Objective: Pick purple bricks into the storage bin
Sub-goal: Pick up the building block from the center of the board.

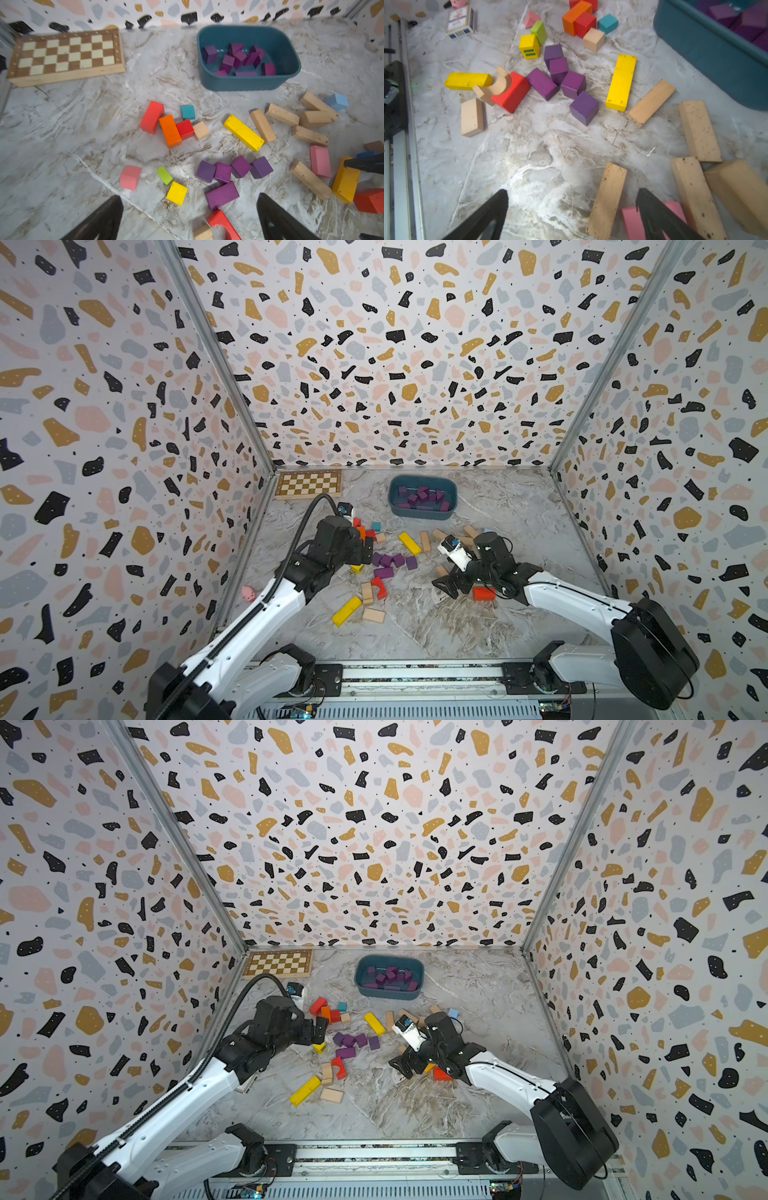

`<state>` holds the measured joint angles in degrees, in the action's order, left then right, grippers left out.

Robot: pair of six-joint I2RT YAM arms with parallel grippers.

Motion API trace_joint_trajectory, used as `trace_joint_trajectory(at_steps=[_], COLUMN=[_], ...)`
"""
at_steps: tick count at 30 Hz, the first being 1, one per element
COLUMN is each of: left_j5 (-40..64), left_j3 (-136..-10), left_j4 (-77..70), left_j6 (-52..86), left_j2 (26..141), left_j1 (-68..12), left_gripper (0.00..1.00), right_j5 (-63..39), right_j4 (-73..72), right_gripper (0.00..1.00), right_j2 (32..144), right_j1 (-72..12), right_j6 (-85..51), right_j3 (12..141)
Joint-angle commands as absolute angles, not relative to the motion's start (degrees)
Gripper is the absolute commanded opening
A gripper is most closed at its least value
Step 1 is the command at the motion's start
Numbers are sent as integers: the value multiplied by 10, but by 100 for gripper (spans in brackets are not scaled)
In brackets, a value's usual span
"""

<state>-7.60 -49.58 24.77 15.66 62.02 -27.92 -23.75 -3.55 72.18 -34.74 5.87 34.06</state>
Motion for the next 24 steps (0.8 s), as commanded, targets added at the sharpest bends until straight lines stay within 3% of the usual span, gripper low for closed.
trace_joint_trajectory(at_steps=[1, 4, 11, 24], left_j5=[-21, -18, -85, -93], left_j3=[-526, -540, -608, -700], left_j4=[322, 329, 371, 409], left_j6=[162, 174, 152, 88], left_j2=[680, 729, 839, 974], left_j1=[-282, -294, -344, -344], left_gripper=[95, 90, 88, 76], right_j5=[-241, -238, -243, -231], right_j4=[-95, -121, -160, -157], right_gripper=[96, 95, 94, 91], right_j2=[701, 693, 670, 688], right_j1=[-349, -350, -351, -344], right_j6=[32, 22, 3, 3], right_j3=[321, 293, 253, 258])
